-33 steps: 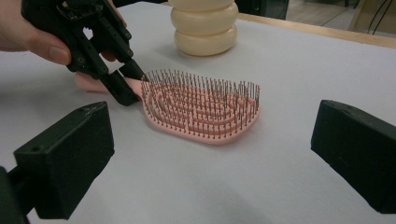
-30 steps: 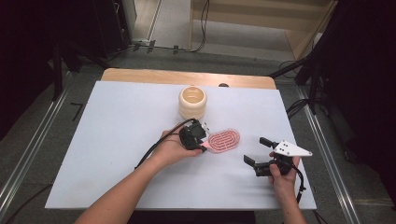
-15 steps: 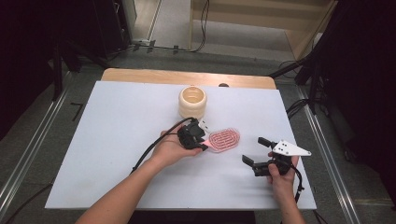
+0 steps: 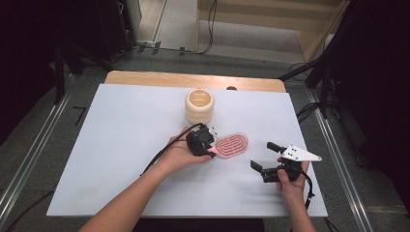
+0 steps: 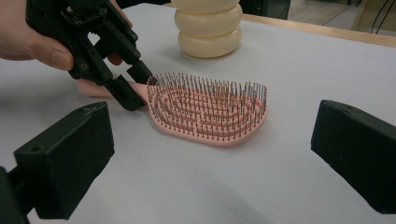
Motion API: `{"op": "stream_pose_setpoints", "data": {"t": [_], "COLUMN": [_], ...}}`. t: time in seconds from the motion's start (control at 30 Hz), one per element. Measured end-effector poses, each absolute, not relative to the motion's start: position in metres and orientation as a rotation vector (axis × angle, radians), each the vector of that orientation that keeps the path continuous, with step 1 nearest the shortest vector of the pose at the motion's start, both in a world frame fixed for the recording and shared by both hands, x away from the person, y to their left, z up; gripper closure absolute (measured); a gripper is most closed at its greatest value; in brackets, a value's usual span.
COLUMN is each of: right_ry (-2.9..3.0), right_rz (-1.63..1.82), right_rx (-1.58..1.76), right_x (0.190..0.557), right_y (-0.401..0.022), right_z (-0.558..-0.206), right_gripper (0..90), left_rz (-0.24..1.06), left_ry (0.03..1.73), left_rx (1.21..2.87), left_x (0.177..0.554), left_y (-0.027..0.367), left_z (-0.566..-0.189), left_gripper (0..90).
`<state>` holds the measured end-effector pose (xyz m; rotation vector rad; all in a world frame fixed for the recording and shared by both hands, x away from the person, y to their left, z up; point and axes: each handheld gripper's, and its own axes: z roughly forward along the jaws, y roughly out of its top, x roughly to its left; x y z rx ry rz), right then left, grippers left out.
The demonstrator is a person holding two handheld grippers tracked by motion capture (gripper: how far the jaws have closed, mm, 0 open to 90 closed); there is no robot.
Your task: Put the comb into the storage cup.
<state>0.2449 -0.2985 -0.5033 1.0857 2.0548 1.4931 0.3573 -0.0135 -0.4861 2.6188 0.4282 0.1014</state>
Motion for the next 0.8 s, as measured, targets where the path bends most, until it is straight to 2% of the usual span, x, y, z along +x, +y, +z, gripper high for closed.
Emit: {"op": "stream_pose_setpoints", "data": {"t": [0.13, 0.2, 0.27, 0.8], "right_ry": [2.056, 2.055, 2.055, 2.043], "right_rz": [1.491, 1.491, 1.489, 1.506], "right_rx": [1.086, 1.087, 1.087, 1.093], "right_x": [0.245, 0.245, 0.245, 0.244], "right_y": [-0.298, -0.298, -0.298, -0.294], "right_z": [-0.503, -0.503, -0.504, -0.500], "right_gripper": [0.0, 0.0, 0.0, 0.0], "left_rz": [0.105, 0.110, 0.103, 0.153], "left_ry": [0.439, 0.435, 0.427, 0.429], "left_rx": [2.623, 2.623, 2.622, 2.493], "left_x": [0.359, 0.359, 0.360, 0.352], "left_y": [-0.017, -0.017, -0.017, -0.004], "left_z": [-0.487, -0.487, -0.487, -0.479], "left_gripper": [62.8, 68.2, 69.7, 70.3]}}
